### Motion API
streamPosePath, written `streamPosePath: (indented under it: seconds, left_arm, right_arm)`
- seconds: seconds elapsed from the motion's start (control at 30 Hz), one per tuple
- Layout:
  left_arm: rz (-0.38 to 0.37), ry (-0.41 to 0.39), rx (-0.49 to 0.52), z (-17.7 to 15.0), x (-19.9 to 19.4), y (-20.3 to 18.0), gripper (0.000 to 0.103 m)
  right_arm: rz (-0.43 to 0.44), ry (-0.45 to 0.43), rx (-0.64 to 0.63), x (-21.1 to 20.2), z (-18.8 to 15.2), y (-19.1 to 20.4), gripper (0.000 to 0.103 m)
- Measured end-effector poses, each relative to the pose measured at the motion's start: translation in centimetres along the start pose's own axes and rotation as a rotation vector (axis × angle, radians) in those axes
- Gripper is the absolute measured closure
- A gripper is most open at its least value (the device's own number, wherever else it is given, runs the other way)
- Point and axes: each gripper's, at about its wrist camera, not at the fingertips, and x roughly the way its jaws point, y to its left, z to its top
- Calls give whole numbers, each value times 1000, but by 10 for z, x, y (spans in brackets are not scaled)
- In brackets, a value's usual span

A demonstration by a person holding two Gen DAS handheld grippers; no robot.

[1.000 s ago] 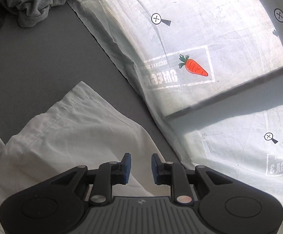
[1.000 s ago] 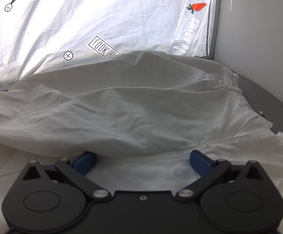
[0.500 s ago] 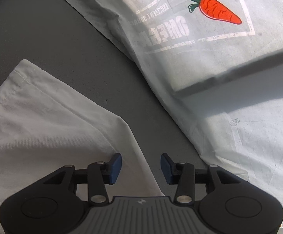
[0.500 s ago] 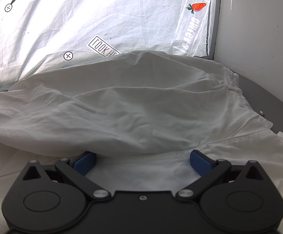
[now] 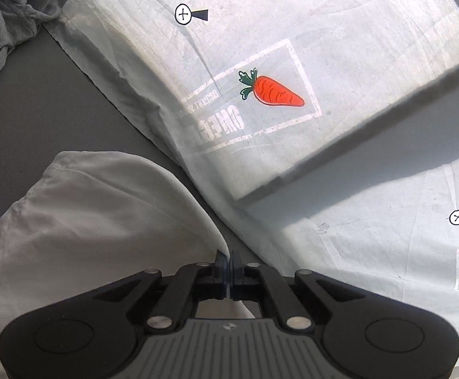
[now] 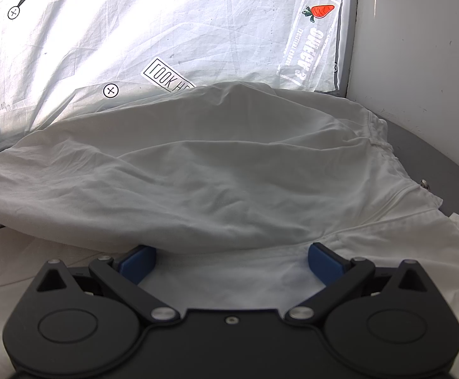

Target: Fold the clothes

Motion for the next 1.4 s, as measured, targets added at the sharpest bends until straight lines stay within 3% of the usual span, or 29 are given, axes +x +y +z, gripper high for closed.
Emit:
streamPosePath:
  seconds: [0.13,0.2,0.33,0.47,0.63,0.73,0.87,1.0,1.1,1.27,1.4]
  left_arm:
    - [-152,-92,76,0,-51,-37,102]
    - [-189,-157,141,-16,-81,-49,102]
    - [-146,-241,211,-68,-136,-33,102]
    - [-22,-115,111,-122,-155,32,102]
    - [180,103,4,-191,-133,112,99]
    - [205,132,-12,-210,-128,130,97]
    - [229,147,116,-201,-130,113,90]
    - [142,137,259,-195,-149,102,80]
    - [107,81,336,-179,-161,92,80]
    - [144,-43,364,-131,-162,94,73]
    - [260,-71,441,-89,-132,108,70]
  right_arm:
    - [0,0,1,0,0,0,0]
    - [0,0,1,0,1,0,0]
    - [0,0,1,0,1,0,0]
    - [0,0,0,0,2,1,0]
    - [0,1,0,1,2,1,0]
    - [0,1,1,1,1,2,0]
    - [-1,0,1,1,1,2,0]
    - [-1,0,1,1,-1,2,0]
    - [-1,0,1,1,-1,3,0]
    - [-1,0,1,1,-2,3,0]
    - [-1,0,1,2,-2,3,0]
